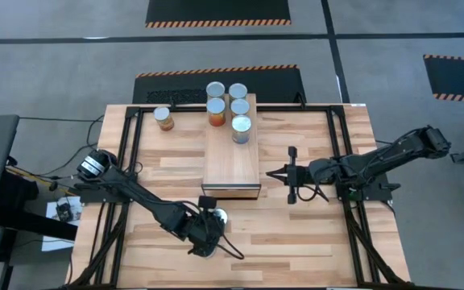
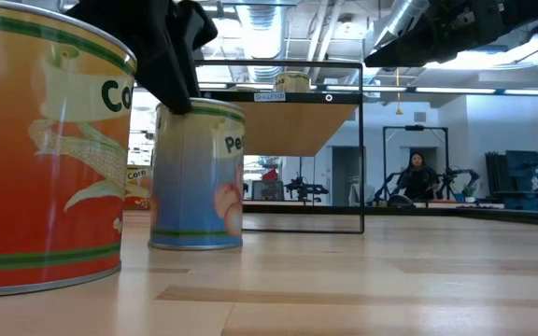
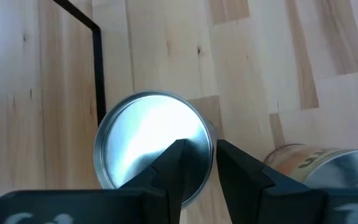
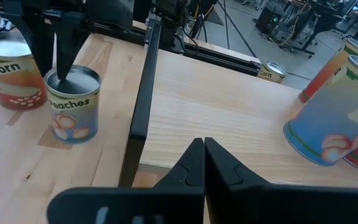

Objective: Pick and place cans onto a shelf
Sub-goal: Put the canned peaches on the shelf aligned with other canned peaches

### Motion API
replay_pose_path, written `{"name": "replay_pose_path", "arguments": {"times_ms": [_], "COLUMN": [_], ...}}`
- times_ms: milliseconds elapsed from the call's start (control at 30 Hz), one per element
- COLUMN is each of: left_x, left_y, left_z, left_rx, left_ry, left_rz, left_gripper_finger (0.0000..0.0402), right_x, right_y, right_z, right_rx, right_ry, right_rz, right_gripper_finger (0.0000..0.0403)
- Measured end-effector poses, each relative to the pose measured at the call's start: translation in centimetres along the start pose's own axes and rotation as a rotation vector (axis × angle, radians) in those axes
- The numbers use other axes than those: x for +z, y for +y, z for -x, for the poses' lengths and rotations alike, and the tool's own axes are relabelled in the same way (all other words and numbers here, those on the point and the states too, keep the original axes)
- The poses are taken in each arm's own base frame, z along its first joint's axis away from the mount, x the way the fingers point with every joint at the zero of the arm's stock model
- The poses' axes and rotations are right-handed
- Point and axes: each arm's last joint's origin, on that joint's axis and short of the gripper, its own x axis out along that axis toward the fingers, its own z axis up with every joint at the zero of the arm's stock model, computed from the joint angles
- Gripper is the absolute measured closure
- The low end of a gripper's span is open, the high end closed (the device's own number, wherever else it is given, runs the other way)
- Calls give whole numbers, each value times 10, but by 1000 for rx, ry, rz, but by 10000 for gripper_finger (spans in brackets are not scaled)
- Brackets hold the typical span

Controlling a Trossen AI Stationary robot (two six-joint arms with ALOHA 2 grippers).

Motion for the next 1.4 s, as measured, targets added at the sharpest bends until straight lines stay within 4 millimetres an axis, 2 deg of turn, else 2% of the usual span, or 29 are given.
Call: {"name": "replay_pose_path", "arguments": {"times_ms": [100, 267, 467, 533, 700, 900, 1067, 1200, 1267, 1400], "left_x": [0, 0, 5, 12, 30, 48, 59, 62, 60, 60], "left_y": [0, -1, -5, -7, 1, 17, 33, 61, 78, 116], "left_z": [0, 0, 11, 23, 68, 131, 178, 205, 209, 199], "left_rx": [-7, -22, -54, -76, -109, -150, -128, -24, 24, 102], "left_ry": [2, 0, 3, -21, -84, -155, -212, -215, -179, -85], "left_rz": [-12, -28, -69, -80, -75, -56, -91, -102, -94, -69], "left_gripper_finger": [333, 392, 401, 401, 401, 401, 401, 401, 401, 401], "right_x": [0, 0, 0, 0, 0, 0, 0, 0, 0, 0], "right_y": [0, 0, 0, 0, 0, 0, 0, 0, 0, 0], "right_z": [0, 0, 0, 0, 0, 0, 0, 0, 0, 0], "right_rx": [0, 0, 0, 0, 0, 1, 1, 1, 1, 1], "right_ry": [-1, 0, 0, 0, 1, 3, 3, 3, 4, 3], "right_rz": [0, 0, 0, 0, 0, 1, 1, 1, 1, 1], "right_gripper_finger": [391, 391, 391, 391, 391, 391, 391, 391, 391, 391]}}
